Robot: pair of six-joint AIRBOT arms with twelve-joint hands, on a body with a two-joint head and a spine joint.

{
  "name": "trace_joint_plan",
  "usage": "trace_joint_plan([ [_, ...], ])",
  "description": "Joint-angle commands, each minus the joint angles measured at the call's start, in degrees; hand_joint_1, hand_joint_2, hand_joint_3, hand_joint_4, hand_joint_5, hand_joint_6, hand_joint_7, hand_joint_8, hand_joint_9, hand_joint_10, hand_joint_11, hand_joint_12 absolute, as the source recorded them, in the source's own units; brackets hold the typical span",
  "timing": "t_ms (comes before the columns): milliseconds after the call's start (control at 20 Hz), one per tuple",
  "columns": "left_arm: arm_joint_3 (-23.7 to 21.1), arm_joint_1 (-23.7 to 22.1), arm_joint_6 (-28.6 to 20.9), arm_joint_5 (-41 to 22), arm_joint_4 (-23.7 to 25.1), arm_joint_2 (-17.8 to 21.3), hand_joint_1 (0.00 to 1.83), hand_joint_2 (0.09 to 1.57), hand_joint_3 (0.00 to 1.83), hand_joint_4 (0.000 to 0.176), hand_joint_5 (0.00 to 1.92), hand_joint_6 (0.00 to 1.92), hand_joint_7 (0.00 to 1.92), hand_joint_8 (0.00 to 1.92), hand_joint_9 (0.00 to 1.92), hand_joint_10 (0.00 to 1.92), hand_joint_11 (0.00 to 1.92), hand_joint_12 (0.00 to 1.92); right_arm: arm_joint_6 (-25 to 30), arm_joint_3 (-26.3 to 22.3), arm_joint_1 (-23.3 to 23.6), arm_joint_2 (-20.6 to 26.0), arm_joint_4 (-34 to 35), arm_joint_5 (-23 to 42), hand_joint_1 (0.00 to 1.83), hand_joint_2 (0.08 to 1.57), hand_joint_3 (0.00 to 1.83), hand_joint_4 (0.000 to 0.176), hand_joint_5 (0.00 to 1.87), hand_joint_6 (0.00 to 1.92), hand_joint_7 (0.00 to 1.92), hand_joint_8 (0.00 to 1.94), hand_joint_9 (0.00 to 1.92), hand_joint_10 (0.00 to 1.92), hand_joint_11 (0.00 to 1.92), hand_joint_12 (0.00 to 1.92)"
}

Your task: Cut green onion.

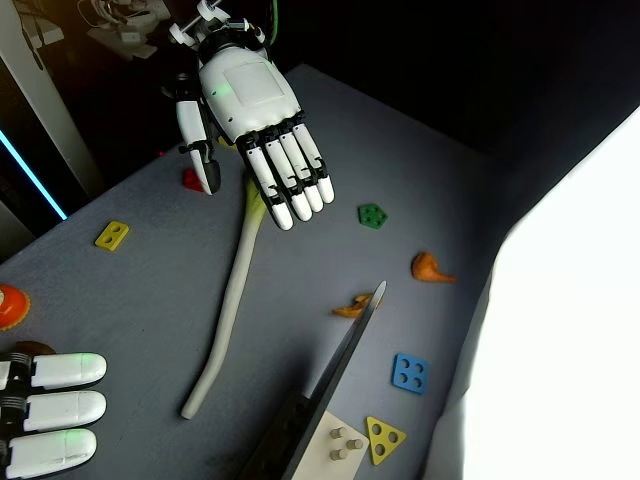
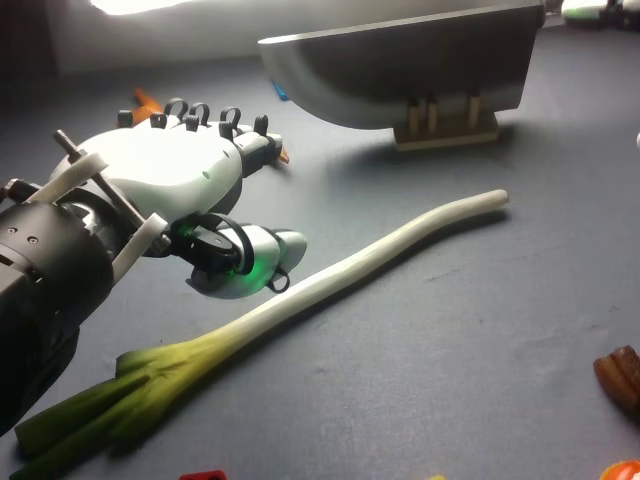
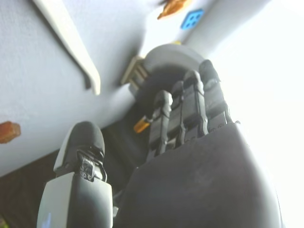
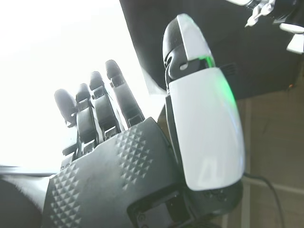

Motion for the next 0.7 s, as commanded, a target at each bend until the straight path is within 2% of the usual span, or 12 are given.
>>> trace_joint_plan([
  [0,-0.2,-0.7,0.1,2.1,4.2,0.1,0.21,1.31,0.0,0.017,0.22,0.02,0.25,0.03,0.21,0.04,0.0,0.56,-0.3,0.1,0.2,0.3,3.9,5.5,0.15,1.18,0.0,0.0,0.52,0.11,0.55,0.04,0.42,0.17,0.0,1.35],
  [50,-0.2,-0.7,0.1,2.2,4.2,0.1,0.19,1.31,0.0,0.016,0.23,0.02,0.27,0.02,0.23,0.04,0.0,0.62,-0.3,0.1,0.2,0.3,3.9,5.5,0.16,1.18,0.0,0.0,0.55,0.12,0.59,0.04,0.44,0.2,0.0,1.41],
  [100,-0.2,-0.7,0.1,2.2,4.2,0.1,0.11,1.33,0.0,0.008,0.32,0.03,0.42,0.04,0.38,0.07,0.0,0.94,-0.4,0.1,0.0,0.3,3.9,5.5,0.19,1.2,0.01,0.0,0.61,0.34,0.73,0.18,0.49,0.69,0.03,1.6],
  [150,-0.2,-0.7,0.1,2.2,4.2,0.1,0.09,1.33,0.0,0.006,0.34,0.03,0.46,0.03,0.42,0.07,0.0,1.04,-0.4,0.1,-0.1,0.3,3.8,5.5,0.2,1.2,0.0,0.0,0.57,0.54,0.72,0.3,0.43,0.95,0.03,1.66],
  [200,-0.2,-0.7,0.1,2.2,4.2,0.1,0.08,1.34,0.0,0.005,0.34,0.02,0.47,0.03,0.42,0.07,0.0,1.06,-0.4,0.0,-0.4,0.3,3.7,5.6,0.2,1.2,0.0,0.0,0.52,0.67,0.69,0.41,0.4,1.05,0.02,1.68],
  [250,-0.1,-0.7,0.1,2.3,4.2,0.1,0.1,1.32,0.0,0.0,0.49,0.06,0.62,0.06,0.6,0.13,0.07,1.25,-0.4,-0.2,-0.7,0.3,3.7,5.6,0.23,1.19,0.0,0.0,0.58,0.95,0.69,0.88,0.47,1.37,0.17,1.83],
  [350,-0.1,-0.7,0.1,2.5,4.2,0.1,0.11,1.31,0.0,0.0,0.55,0.03,0.69,0.02,0.66,0.12,0.07,1.34,-0.5,-1.4,-0.7,0.7,2.8,5.4,0.25,1.19,0.0,0.0,0.57,1.09,0.62,1.18,0.47,1.52,0.19,1.9],
  [450,0.1,-0.7,0.1,2.6,4.2,0.1,0.06,1.33,0.0,0.0,0.77,0.08,0.88,0.1,0.7,0.63,0.26,1.48,-0.4,-2.7,-0.5,1.3,1.7,4.7,0.22,1.2,0.0,0.0,0.69,1.31,0.79,1.37,0.63,1.59,0.34,1.92],
  [500,0.1,-0.7,0.1,2.6,4.2,0.1,0.1,1.34,0.0,0.0,0.91,0.17,0.95,0.39,0.67,1.02,0.32,1.66,-0.4,-3.1,-0.1,1.4,-0.6,3.5,0.13,1.24,0.02,0.0,0.78,1.39,0.87,1.46,0.68,1.65,0.44,1.92],
  [550,0.2,-0.7,0.1,2.6,4.2,0.1,0.2,1.37,0.01,0.0,0.86,1.29,0.92,1.36,0.8,1.68,0.64,1.87,-0.4,-3.4,0.2,1.4,-1.6,2.4,0.03,1.25,0.01,0.0,1.03,1.68,1.17,1.7,1.1,1.86,1.03,1.92],
  [600,0.2,-0.7,0.1,2.6,4.2,0.1,0.25,1.37,0.0,0.0,0.87,1.79,0.96,1.75,0.89,1.87,0.73,1.91,-0.3,-3.7,0.4,1.4,-1.9,1.3,0.0,1.26,0.01,0.0,1.11,1.87,1.25,1.86,1.26,1.91,1.29,1.92],
  [650,0.3,-0.7,0.1,2.6,4.2,0.1,0.32,1.37,0.0,0.0,1.0,1.9,1.07,1.89,1.03,1.91,0.92,1.92,-0.1,-3.9,0.4,1.4,-2.0,0.9,0.06,1.27,0.01,0.027,1.25,1.91,1.36,1.92,1.39,1.92,1.46,1.92],
])
